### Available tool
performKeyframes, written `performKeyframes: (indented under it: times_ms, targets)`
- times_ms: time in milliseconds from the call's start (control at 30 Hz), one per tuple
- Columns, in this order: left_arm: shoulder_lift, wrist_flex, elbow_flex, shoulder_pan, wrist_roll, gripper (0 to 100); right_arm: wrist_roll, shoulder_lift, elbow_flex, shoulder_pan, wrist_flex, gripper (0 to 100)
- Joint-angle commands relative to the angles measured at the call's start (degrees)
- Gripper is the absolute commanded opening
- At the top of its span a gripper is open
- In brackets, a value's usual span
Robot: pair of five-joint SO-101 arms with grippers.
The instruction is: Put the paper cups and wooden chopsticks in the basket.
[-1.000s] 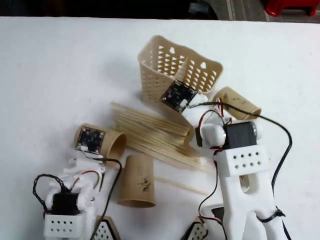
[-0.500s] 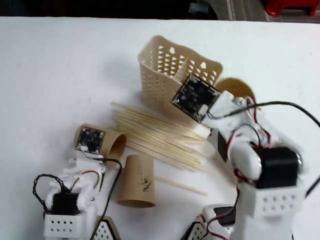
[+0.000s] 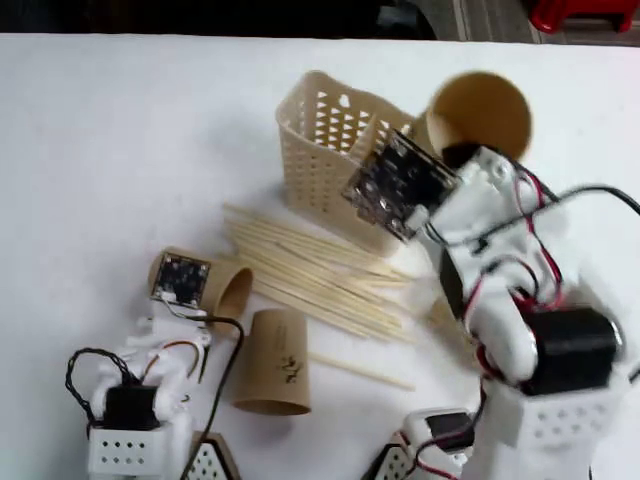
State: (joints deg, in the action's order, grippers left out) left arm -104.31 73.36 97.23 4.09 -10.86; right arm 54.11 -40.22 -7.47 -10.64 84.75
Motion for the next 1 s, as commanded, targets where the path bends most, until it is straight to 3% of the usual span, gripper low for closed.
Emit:
performKeyframes:
  times_ms: [0, 533, 767, 967]
  targets:
    - [0.0, 0.3, -0.3, 0.1, 0.4, 2, -0.2, 4.2, -1.9, -2.9, -4.3, 2.0]
    - [0.0, 0.3, -0.3, 0.1, 0.4, 2, -0.2, 14.8, -1.6, -4.4, -6.0, 3.1]
    - [0.0, 0.3, -0.3, 0.1, 0.4, 2, -0.2, 12.5, -2.1, -4.3, -0.9, 20.2]
    - [0.0, 0.3, -0.3, 0.1, 0.4, 2, -0.2, 5.8, -2.0, -2.0, 5.9, 12.2]
